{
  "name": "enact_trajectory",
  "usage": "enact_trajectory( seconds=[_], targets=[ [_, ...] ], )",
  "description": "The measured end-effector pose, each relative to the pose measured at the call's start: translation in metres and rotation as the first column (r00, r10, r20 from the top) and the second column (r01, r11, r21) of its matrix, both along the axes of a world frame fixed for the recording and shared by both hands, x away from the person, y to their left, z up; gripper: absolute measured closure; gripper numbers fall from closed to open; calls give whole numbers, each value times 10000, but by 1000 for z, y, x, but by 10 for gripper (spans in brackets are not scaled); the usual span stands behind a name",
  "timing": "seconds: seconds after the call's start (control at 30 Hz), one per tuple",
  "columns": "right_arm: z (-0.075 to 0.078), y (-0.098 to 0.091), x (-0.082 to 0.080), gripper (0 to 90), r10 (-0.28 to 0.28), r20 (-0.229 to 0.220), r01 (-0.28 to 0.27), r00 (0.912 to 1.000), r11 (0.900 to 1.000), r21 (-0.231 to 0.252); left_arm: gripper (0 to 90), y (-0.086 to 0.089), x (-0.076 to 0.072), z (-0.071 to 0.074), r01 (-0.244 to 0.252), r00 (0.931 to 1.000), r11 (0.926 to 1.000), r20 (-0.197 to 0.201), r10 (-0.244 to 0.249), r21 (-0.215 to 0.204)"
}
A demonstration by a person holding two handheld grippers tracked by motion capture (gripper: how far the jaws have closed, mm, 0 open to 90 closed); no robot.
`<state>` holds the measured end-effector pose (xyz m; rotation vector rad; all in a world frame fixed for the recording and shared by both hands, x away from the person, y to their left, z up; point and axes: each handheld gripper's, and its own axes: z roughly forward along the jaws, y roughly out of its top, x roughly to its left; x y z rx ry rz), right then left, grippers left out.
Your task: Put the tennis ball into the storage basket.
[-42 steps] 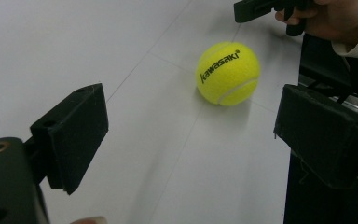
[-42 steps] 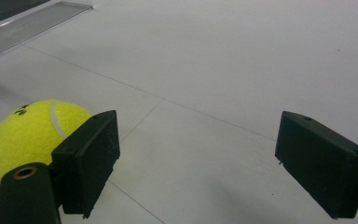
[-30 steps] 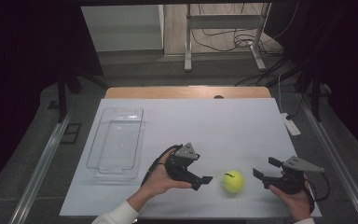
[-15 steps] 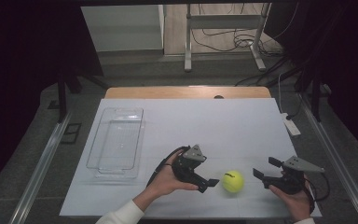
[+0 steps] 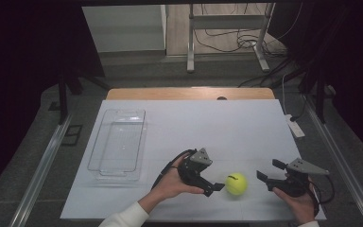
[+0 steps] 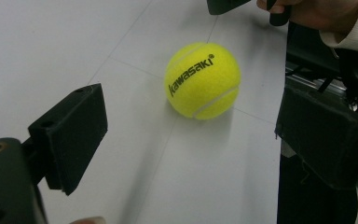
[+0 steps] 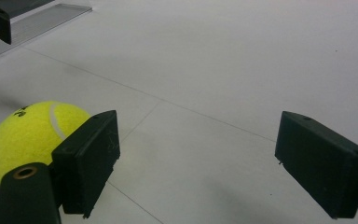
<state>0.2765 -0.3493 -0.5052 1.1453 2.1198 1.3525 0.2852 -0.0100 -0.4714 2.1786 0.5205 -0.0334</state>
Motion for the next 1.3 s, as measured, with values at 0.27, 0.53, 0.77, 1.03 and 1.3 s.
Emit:
enact_trajectory(
  seconds=[0.27, 0.53, 0.77, 1.03, 1.3],
  targets=[
    [0, -1, 0, 140, -30, 5, 30, 10000, 10000, 58, 96, -10, 3, -3, 168, 9998, 9998, -107, -168, 48],
    [-1, -1, 0, 140, -13, -18, 13, 10000, 10000, 61, 90, -24, 6, -6, 431, 9989, 9989, -189, -428, 180],
    [-1, -1, 0, 140, -6, -21, 6, 10000, 10000, 57, 82, -37, 9, -9, 665, 9974, 9973, -282, -656, 314],
    [-1, -1, 0, 140, 16, -29, -16, 10000, 10000, 48, 59, -49, 12, -12, 801, 9962, 9951, -390, -779, 573],
    [-1, -1, 0, 139, 20, -31, -20, 10000, 10000, 46, 40, -61, 14, -15, 973, 9945, 9914, -485, -933, 877]
  ],
)
